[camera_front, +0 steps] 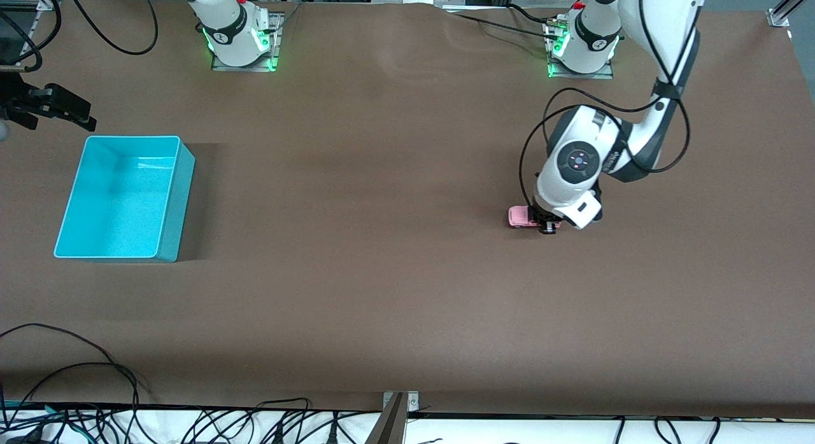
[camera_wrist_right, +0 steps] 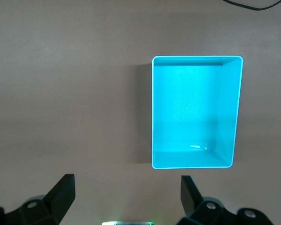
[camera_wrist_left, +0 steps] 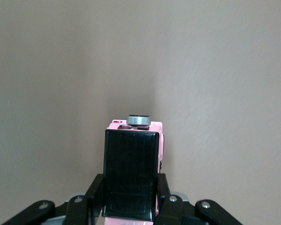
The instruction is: Wind and store pink jeep toy
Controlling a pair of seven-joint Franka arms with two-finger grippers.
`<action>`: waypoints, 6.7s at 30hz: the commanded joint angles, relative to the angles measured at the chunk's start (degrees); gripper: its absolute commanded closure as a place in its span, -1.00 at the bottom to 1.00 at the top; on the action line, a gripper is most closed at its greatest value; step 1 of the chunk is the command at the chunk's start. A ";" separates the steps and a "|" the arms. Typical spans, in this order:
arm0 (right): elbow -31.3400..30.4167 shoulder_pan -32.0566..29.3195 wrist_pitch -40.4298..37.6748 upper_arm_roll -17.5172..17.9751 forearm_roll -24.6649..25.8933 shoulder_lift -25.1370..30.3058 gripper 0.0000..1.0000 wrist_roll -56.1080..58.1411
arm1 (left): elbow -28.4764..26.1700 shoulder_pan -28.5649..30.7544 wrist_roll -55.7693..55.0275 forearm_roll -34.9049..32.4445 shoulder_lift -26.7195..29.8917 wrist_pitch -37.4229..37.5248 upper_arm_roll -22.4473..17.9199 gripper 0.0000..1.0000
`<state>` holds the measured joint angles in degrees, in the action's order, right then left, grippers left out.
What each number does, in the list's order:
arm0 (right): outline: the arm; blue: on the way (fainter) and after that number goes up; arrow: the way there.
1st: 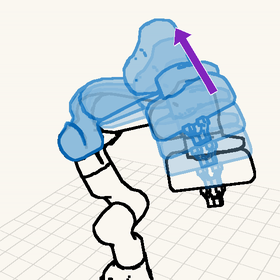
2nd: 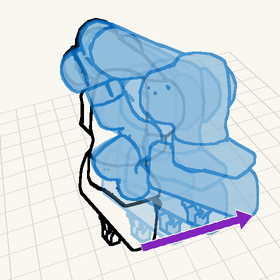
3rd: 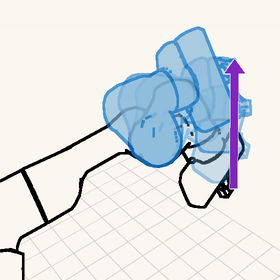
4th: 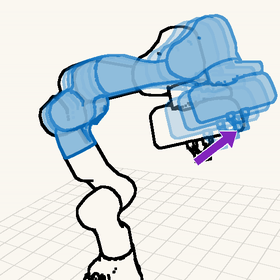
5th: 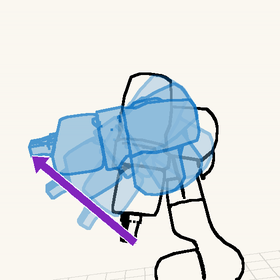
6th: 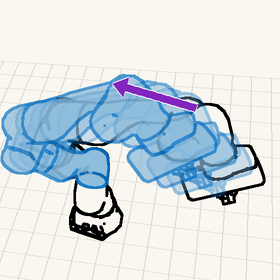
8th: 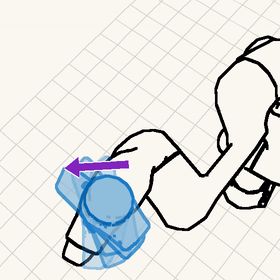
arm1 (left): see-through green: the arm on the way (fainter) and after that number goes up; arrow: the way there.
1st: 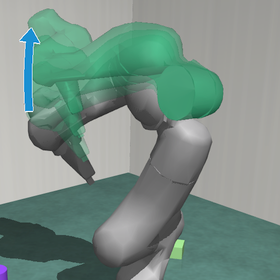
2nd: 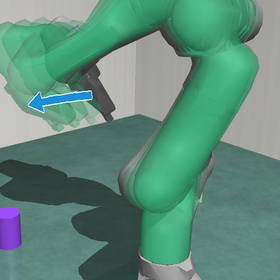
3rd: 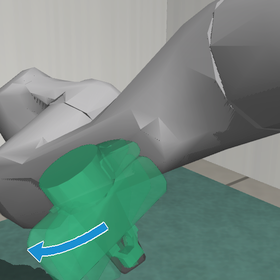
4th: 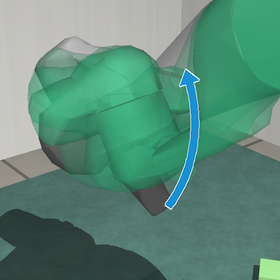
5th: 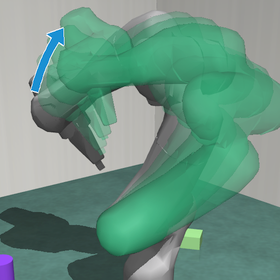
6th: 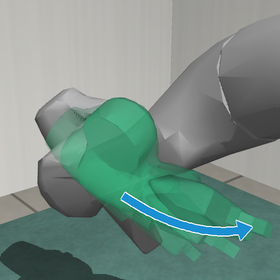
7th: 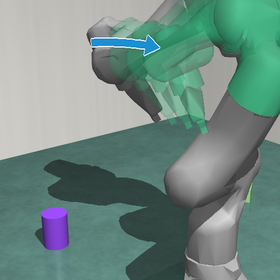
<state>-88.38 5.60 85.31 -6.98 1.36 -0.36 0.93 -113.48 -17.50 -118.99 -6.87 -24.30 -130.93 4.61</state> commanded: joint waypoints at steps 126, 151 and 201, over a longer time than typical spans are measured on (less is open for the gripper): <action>1.19 0.20 -1.02 -0.06 -0.48 0.10 -1.00 -0.14 | 35.87 26.46 109.67 5.20 9.62 39.17 6.46 -1.00; 1.19 0.20 -1.11 0.03 -0.48 0.01 -1.00 -0.23 | 33.94 26.38 109.76 5.20 12.52 41.11 6.55 -1.00; -30.78 0.20 31.47 -1.46 -0.57 -2.80 -1.00 -79.84 | 22.69 12.40 109.76 9.33 21.32 40.75 -8.04 -1.00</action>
<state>-111.53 6.07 107.70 -8.06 1.30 -5.05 -68.66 -90.09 -4.63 -10.57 1.43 -3.91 -89.87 -2.72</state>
